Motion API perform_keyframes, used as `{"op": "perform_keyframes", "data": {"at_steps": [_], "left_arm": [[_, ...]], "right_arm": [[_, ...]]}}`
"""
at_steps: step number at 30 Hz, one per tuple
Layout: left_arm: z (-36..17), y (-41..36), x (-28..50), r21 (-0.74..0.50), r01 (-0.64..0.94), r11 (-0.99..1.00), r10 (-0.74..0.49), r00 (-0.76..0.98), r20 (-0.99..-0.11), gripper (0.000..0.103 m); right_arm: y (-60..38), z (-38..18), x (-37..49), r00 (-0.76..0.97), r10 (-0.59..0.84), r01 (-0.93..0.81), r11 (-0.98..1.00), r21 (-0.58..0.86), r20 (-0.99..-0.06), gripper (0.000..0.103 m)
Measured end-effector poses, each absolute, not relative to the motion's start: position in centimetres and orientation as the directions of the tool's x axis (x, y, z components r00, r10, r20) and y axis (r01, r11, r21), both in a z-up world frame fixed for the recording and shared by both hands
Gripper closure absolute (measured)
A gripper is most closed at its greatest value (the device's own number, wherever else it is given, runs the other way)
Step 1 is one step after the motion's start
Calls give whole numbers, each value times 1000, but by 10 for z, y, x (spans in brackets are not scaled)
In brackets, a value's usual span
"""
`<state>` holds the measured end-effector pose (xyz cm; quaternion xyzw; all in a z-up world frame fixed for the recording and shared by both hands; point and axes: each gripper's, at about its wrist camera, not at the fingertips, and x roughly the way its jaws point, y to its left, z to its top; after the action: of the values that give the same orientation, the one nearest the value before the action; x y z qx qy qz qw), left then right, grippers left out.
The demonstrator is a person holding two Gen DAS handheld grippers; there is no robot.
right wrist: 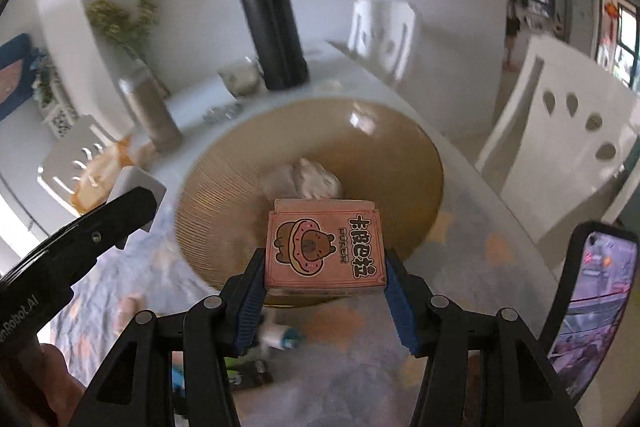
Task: Organize rigid objects
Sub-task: 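Carry both items over the brown bowl and open both tools to drop them, then withdraw both tools from the bowl back over the table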
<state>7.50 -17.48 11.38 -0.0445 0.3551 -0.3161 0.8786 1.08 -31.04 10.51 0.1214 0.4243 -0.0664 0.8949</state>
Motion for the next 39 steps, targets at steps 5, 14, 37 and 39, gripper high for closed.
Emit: {"op": "perform_keyframes", "data": {"at_steps": [5, 14, 37, 39], "left_arm": [[109, -167, 77, -357, 493, 794, -597, 515, -616, 40], [138, -75, -5, -354, 379, 855, -518, 660, -544, 20], [28, 16, -57, -242, 11, 970, -180, 702, -689, 14], [27, 15, -58, -238, 6, 971, -173, 704, -689, 14]], "right_arm": [[-319, 102, 12, 627, 26, 221, 952, 210, -779, 39], [-282, 137, -53, 727, 97, 85, 969, 230, -680, 28], [-197, 41, -78, 613, 304, -165, 952, 258, -729, 14], [-199, 39, -76, 602, 315, -159, 948, 276, -733, 14]]}}
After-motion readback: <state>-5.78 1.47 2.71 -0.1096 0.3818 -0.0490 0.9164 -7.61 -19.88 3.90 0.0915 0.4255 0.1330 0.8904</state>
